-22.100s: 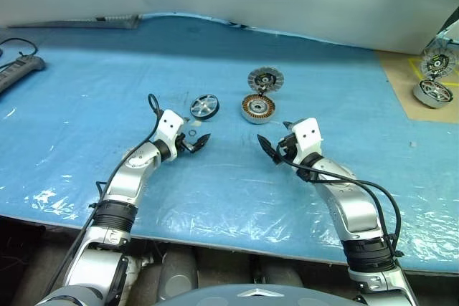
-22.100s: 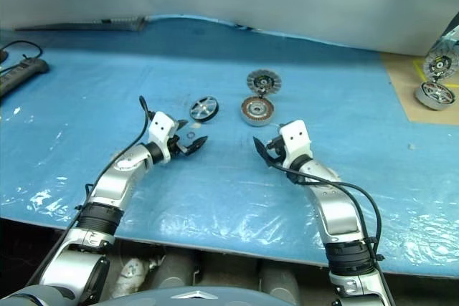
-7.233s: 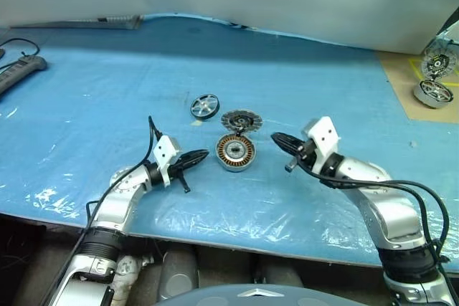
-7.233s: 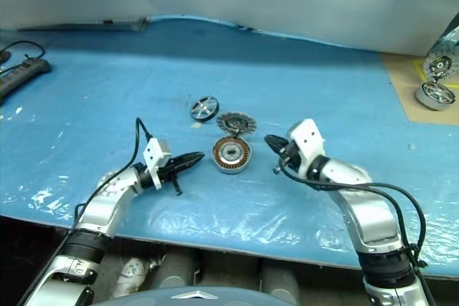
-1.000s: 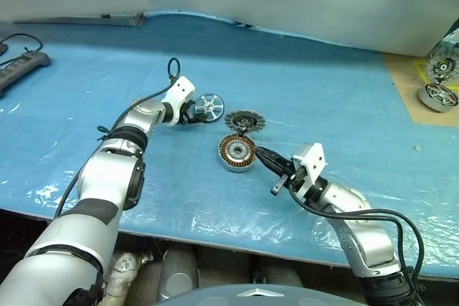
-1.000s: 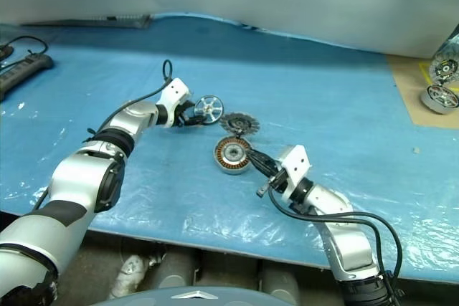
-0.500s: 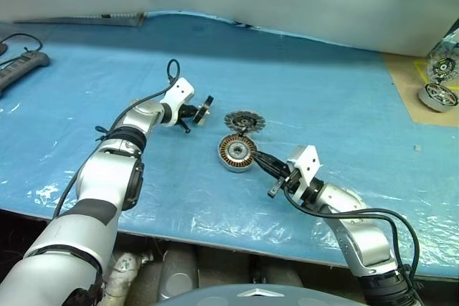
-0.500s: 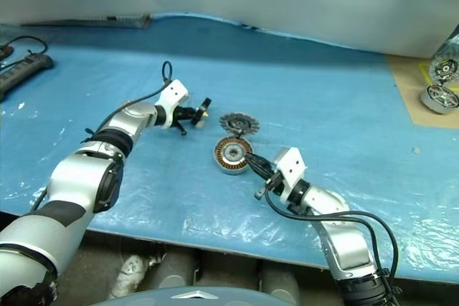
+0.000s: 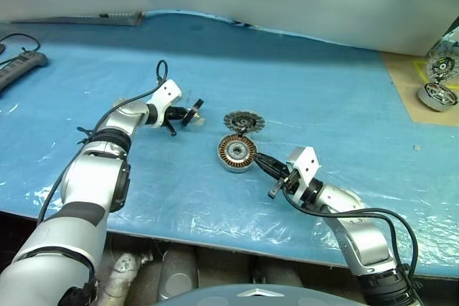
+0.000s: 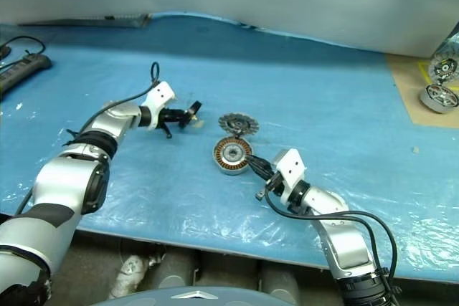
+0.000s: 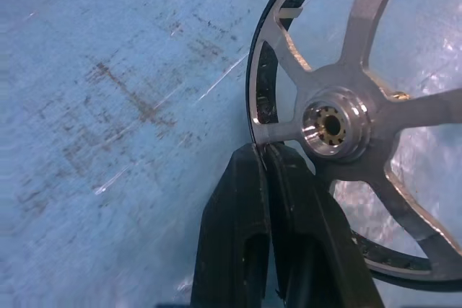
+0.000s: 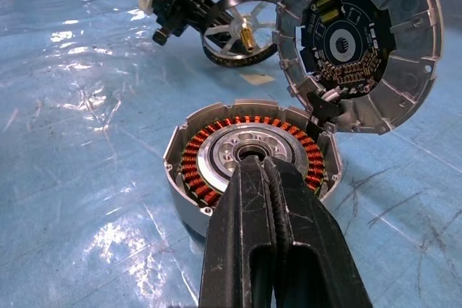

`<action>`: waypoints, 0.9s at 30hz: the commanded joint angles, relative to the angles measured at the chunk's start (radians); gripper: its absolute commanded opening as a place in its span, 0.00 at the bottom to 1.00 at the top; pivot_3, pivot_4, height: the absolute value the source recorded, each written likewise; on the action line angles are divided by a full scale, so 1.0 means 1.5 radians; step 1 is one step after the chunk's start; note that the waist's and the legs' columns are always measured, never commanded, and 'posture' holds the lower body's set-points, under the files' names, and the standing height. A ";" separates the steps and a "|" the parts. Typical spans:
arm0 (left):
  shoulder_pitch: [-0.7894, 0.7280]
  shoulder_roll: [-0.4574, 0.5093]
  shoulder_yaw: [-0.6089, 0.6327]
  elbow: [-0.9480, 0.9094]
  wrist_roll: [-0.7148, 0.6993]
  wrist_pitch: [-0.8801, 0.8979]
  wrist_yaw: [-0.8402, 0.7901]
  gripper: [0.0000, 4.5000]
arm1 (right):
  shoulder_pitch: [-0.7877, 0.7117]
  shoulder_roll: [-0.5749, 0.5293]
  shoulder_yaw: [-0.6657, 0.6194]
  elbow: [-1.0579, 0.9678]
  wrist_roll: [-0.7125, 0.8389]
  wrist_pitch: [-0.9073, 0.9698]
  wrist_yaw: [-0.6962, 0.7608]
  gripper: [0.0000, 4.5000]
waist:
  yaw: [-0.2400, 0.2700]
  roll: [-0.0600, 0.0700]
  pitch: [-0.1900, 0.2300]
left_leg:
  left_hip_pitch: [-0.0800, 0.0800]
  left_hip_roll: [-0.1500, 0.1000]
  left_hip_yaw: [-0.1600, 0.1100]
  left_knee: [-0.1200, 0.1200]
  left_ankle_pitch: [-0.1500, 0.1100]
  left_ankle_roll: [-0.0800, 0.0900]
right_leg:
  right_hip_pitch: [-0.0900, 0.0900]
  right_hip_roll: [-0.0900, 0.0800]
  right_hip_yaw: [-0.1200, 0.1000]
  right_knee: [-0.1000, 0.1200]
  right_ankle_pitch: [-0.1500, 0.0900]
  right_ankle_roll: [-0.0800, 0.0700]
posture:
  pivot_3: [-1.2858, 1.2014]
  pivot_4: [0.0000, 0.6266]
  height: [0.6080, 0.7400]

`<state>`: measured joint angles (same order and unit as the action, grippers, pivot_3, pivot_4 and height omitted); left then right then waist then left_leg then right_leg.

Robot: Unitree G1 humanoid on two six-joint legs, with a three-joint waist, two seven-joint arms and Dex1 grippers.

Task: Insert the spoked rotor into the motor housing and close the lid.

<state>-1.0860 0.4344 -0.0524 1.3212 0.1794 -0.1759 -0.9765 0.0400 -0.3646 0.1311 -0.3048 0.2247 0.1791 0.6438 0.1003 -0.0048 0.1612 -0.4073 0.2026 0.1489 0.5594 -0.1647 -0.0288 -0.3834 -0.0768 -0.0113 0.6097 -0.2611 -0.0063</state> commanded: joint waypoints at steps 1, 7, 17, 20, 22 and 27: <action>0.008 0.025 0.000 -0.037 -0.013 -0.033 -0.063 0.01 | 0.000 -0.004 -0.005 -0.013 0.005 -0.017 0.003 0.00 | 0.000 0.000 0.000 | 0.000 0.000 0.000 0.000 0.000 0.000 | 0.000 0.000 0.000 0.000 0.000 0.000 | 0.52 0.24 1.00; 0.047 0.037 -0.010 -0.078 -0.015 -0.027 -0.132 0.01 | -0.004 -0.005 -0.006 -0.006 0.007 -0.015 0.009 0.00 | 0.000 0.000 0.000 | 0.000 0.001 0.000 -0.001 0.000 0.000 | 0.000 0.000 0.000 -0.001 0.000 0.000 | 0.52 0.24 1.00; 0.068 0.055 -0.015 -0.146 -0.029 -0.027 -0.161 0.54 | -0.005 -0.009 -0.007 -0.004 0.004 -0.012 0.010 0.00 | 0.000 0.000 0.000 | 0.000 0.001 0.001 -0.001 0.000 0.000 | 0.000 0.000 -0.001 0.000 0.000 0.000 | 0.52 0.24 1.00; 0.068 0.058 -0.013 -0.163 -0.038 -0.026 -0.174 0.54 | -0.003 -0.010 -0.007 -0.006 0.004 -0.011 0.007 0.00 | 0.000 0.000 0.000 | 0.000 0.001 0.001 -0.001 0.000 0.000 | 0.000 0.000 -0.001 0.000 0.000 0.000 | 0.52 0.24 1.00; 0.068 0.060 -0.012 -0.179 -0.047 -0.026 -0.190 0.54 | -0.001 -0.012 -0.008 -0.007 0.004 -0.009 0.005 0.00 | 0.000 0.000 0.000 | 0.000 0.001 0.001 -0.001 0.000 0.000 | 0.000 0.000 -0.001 0.000 0.000 0.000 | 0.52 0.24 1.00; 0.068 0.058 -0.016 -0.207 -0.063 -0.015 -0.223 0.54 | 0.000 -0.013 -0.007 -0.008 0.002 -0.007 0.001 0.00 | 0.000 0.000 0.000 | 0.000 0.001 0.001 -0.001 0.000 0.000 | 0.000 0.000 -0.001 0.000 0.000 0.000 | 0.52 0.24 1.00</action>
<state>-0.9765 0.5105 -0.0772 1.0504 0.1052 -0.1971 -1.2902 0.0377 -0.3810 0.1304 -0.2875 0.2220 0.1792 0.6483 0.0996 -0.0048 0.1612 -0.4072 0.2047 0.1504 0.5581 -0.1646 -0.0287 -0.3831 -0.0769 -0.0121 0.6093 -0.2612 -0.0068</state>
